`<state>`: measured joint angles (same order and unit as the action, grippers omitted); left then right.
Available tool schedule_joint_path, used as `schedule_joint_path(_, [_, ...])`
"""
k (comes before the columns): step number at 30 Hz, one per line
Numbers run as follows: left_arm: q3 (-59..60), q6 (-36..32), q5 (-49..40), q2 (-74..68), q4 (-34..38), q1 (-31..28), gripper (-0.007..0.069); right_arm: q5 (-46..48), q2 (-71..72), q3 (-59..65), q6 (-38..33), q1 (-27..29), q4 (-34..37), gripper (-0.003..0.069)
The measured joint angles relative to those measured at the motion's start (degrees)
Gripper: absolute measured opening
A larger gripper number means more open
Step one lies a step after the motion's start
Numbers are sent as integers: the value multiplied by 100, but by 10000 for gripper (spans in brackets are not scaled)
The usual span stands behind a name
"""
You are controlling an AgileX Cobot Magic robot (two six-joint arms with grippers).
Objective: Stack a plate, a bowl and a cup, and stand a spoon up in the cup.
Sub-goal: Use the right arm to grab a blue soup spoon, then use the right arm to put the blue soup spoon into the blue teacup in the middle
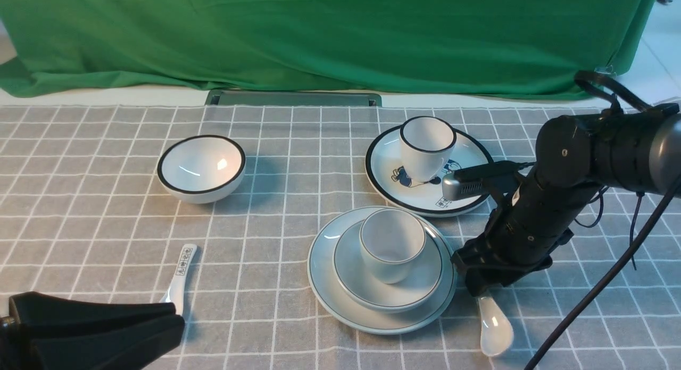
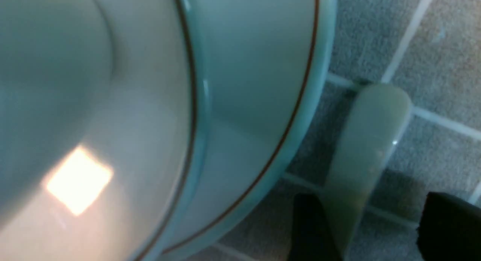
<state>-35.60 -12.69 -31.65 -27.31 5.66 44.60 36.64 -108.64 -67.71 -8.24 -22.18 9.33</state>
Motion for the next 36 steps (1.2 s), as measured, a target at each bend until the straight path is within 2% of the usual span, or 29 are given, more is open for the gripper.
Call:
schedule_joint_path(11, [0,13,0,0,0,0,9,-60,-105,-6,-6,-17,-11,402])
schedule_joint_path(14, [0,7,0,0,0,0,9,-31,-105,-6,-6,-17,-51,353])
schedule_joint_path(16, [0,7,0,0,0,0,9,9,-115,-15,-6,-17,-63,246])
schedule_joint_path(17, [0,7,0,0,0,0,9,19,-115,-12,-6,-17,-63,237])
schedule_joint_path(18, [0,7,0,0,0,0,9,51,-121,-17,-21,-17,-63,172])
schedule_joint_path(24, [0,7,0,0,0,0,10,477,80,14,-220,-24,12,167])
schedule_joint_path(28, [0,7,0,0,0,0,10,416,1133,332,-283,-53,19,167])
schedule_joint_path(30, [0,7,0,0,0,0,10,153,1620,633,-270,-114,28,167])
schedule_joint_path(32, [0,7,0,0,0,0,10,-901,2474,1279,-264,-340,93,167])
schedule_joint_path(35, [0,1,0,0,0,0,10,-3211,3216,2155,-264,-847,290,167])
schedule_joint_path(36, [0,7,0,0,0,0,10,-4404,3419,2570,-264,-1256,338,167])
